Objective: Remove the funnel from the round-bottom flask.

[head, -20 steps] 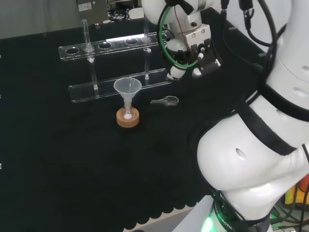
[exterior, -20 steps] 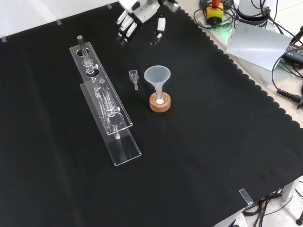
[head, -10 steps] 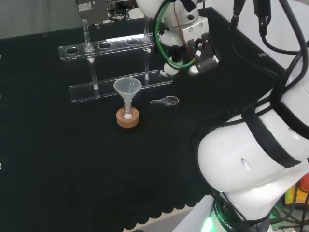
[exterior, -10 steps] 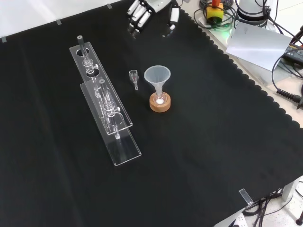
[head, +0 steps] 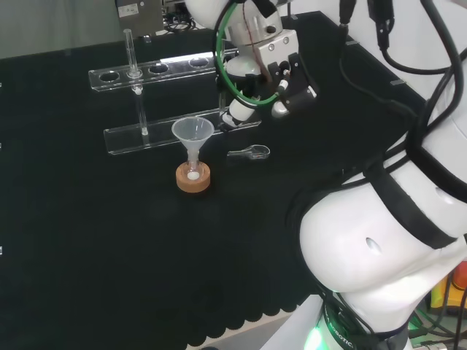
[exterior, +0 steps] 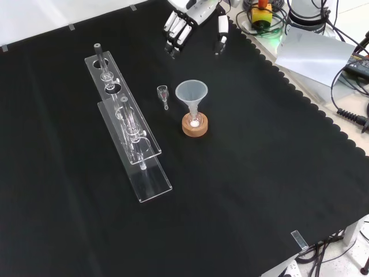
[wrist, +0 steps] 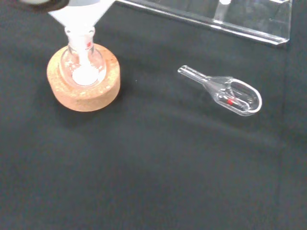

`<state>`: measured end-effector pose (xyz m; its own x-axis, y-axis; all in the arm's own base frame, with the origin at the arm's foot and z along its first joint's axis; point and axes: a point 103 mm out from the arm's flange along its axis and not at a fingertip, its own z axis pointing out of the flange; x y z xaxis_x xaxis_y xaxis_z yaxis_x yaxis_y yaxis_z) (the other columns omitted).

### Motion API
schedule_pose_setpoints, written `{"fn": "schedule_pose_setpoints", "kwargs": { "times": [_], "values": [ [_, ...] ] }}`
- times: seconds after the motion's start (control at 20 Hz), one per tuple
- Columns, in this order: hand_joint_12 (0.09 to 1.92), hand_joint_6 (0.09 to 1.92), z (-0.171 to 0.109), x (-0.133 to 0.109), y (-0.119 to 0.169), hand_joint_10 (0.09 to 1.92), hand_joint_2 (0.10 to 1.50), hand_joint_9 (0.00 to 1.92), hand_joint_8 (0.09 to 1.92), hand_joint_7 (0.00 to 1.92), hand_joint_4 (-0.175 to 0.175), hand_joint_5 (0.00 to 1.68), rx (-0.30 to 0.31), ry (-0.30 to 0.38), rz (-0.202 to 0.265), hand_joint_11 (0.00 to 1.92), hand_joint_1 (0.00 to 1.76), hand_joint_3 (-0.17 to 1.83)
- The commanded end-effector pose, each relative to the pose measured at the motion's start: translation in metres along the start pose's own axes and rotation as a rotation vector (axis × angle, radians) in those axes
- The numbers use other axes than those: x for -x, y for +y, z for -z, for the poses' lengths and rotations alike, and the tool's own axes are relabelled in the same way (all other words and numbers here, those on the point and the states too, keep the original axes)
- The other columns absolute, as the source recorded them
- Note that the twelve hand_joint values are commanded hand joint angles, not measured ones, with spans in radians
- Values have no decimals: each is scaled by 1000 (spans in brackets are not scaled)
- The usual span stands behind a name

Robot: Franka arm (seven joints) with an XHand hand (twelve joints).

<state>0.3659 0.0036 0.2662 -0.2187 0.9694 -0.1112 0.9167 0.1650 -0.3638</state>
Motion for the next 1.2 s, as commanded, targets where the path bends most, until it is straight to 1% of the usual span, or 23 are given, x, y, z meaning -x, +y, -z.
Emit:
{"fn": "schedule_pose_setpoints", "kwargs": {
  "times": [0.05,0.2,0.4,0.55,0.7,0.8,0.95,1.2],
  "values": [
    [1348,87,1,-18,12,683,663,325,673,26,-62,46,-35,-4,38,364,561,404],
    [1344,87,0,-24,18,708,669,288,628,3,-69,5,-47,-8,52,393,554,359],
    [1335,87,-2,-36,28,729,675,255,521,0,-76,0,-60,-29,72,428,560,314],
    [1371,87,-3,-40,36,782,690,148,434,0,-77,0,-76,-34,78,369,563,263],
    [1385,87,-5,-43,44,807,695,98,354,0,-80,0,-87,-33,91,346,566,236],
    [1385,87,-6,-47,49,816,695,84,304,0,-80,0,-112,-34,101,343,567,225],
    [1382,87,-8,-51,55,828,697,71,235,0,-81,0,-122,-41,116,343,566,209],
    [1380,87,-13,-57,61,836,694,71,208,0,-77,0,-122,-58,128,344,555,196]
  ]
}}
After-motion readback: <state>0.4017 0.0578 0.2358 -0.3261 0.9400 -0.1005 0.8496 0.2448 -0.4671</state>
